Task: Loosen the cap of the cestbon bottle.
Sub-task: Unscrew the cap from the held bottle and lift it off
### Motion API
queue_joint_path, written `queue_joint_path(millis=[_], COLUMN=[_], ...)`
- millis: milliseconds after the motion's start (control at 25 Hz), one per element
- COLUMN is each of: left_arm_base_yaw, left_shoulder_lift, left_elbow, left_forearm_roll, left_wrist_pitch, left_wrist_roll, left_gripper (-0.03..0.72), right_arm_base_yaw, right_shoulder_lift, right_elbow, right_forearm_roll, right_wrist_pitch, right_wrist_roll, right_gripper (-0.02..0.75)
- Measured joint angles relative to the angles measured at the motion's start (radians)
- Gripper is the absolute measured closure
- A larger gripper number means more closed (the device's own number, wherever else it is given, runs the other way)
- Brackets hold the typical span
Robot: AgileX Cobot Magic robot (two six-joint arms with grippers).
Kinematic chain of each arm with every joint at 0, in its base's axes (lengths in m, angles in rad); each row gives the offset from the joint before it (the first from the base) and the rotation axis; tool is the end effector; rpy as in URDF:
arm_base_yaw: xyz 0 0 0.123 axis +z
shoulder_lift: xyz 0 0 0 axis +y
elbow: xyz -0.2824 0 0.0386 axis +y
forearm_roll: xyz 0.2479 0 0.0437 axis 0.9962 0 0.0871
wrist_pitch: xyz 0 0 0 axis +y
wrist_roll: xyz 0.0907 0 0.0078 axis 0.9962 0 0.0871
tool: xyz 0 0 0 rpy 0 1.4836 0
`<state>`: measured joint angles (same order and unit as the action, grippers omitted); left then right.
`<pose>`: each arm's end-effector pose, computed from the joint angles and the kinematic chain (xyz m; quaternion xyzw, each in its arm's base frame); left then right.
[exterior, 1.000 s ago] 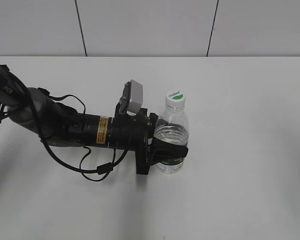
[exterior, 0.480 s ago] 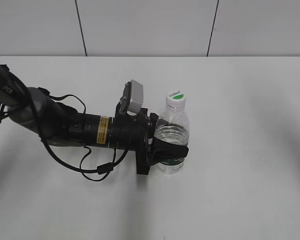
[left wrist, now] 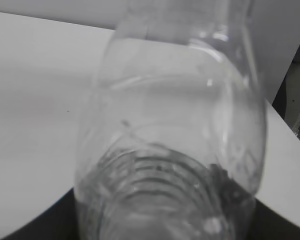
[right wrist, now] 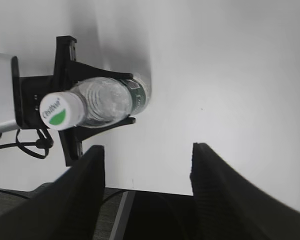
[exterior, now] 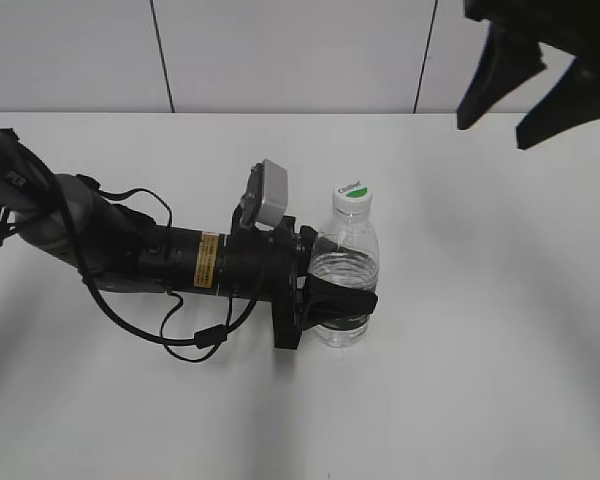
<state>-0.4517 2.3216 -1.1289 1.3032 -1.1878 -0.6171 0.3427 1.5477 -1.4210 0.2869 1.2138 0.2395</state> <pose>0.3138 -0.2427 0.0684 0.5209 0.5836 -0.4824 0.3942 0.2857 0.1276 0.3352 -0.0223 0.9774 0.1792 0.1096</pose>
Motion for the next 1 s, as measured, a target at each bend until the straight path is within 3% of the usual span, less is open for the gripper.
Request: queue_joint_path(millis=[400,1000], left_arm_base_yaw=[-0.001,-0.005], left_shoulder_lift=[-0.003,-0.003], left_elbow=[0.0,-0.001], left_forearm_roll=[-0.004,-0.015], left_wrist_pitch=[0.018,0.026], left_wrist_roll=[0.0,0.0], left_gripper=[0.321,0.321], right_arm_base_yaw=[0.14,0.228], right_shoulder_lift=[0.224,0.277], right_elbow=[-0.182,-0.188], right_forearm_roll=[-0.008,-0.055], right_wrist_pitch=[0.0,0.0], right_wrist_roll=[0.093,0.16], right_gripper=[0.314,0.314])
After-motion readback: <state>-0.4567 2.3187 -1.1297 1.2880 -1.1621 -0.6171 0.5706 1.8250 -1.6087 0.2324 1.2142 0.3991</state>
